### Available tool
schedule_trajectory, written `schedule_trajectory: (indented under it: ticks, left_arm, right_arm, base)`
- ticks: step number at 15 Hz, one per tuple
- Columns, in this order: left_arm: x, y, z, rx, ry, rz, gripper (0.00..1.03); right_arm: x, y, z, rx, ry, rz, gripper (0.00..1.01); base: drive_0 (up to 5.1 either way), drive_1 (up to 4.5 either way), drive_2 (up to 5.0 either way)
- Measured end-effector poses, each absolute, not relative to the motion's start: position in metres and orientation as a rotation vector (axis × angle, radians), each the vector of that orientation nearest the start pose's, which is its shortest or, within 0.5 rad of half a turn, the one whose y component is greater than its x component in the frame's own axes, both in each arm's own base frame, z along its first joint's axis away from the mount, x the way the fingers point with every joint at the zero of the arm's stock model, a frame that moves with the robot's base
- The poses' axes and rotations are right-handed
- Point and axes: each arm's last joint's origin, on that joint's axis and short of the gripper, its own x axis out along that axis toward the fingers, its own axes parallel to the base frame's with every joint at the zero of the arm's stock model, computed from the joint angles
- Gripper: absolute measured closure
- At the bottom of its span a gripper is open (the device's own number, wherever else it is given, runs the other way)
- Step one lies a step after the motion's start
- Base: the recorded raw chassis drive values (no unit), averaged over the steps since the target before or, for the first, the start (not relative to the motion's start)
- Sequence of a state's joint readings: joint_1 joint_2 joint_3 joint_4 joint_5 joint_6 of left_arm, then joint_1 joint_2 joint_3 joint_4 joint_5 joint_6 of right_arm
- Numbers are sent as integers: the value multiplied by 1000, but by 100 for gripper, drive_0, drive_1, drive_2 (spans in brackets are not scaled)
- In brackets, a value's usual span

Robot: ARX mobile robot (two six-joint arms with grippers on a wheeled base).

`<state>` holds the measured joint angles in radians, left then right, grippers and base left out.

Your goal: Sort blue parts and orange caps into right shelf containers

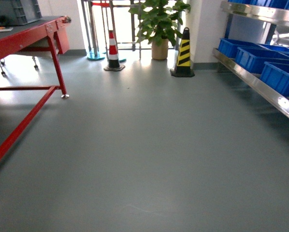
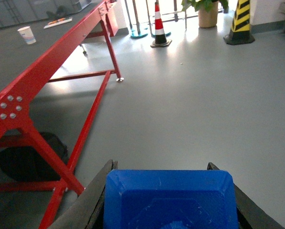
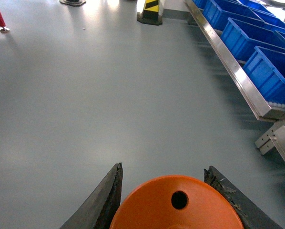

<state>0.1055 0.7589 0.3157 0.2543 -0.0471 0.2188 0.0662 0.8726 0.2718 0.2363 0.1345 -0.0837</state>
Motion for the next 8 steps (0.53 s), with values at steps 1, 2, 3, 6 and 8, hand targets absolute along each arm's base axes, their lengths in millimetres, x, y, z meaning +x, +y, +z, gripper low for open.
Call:
schedule_trajectory:
  ticks: [1, 2, 3, 6, 8]
  left_arm:
    - [169, 19, 216, 212, 206, 130, 59]
    - [169, 19, 216, 212, 205, 130, 59]
    - [169, 19, 216, 212, 205, 130, 59]
    - [169, 19, 216, 212, 205, 129, 59]
    - [169, 19, 216, 212, 206, 129, 59]
  right_arm:
    - [176, 8, 182, -119, 368, -52, 57]
    - [176, 8, 182, -119, 368, -53, 57]
    - [176, 8, 182, -119, 367, -53, 57]
    - [176, 8, 183, -119, 365, -53, 57]
    - [176, 8, 183, -119, 363, -53, 57]
  base:
    - [-194, -194, -194]
    - [-168, -168, -168]
    - [-159, -159, -159]
    - [-161, -161, -161]
    - [-156, -156, -156]
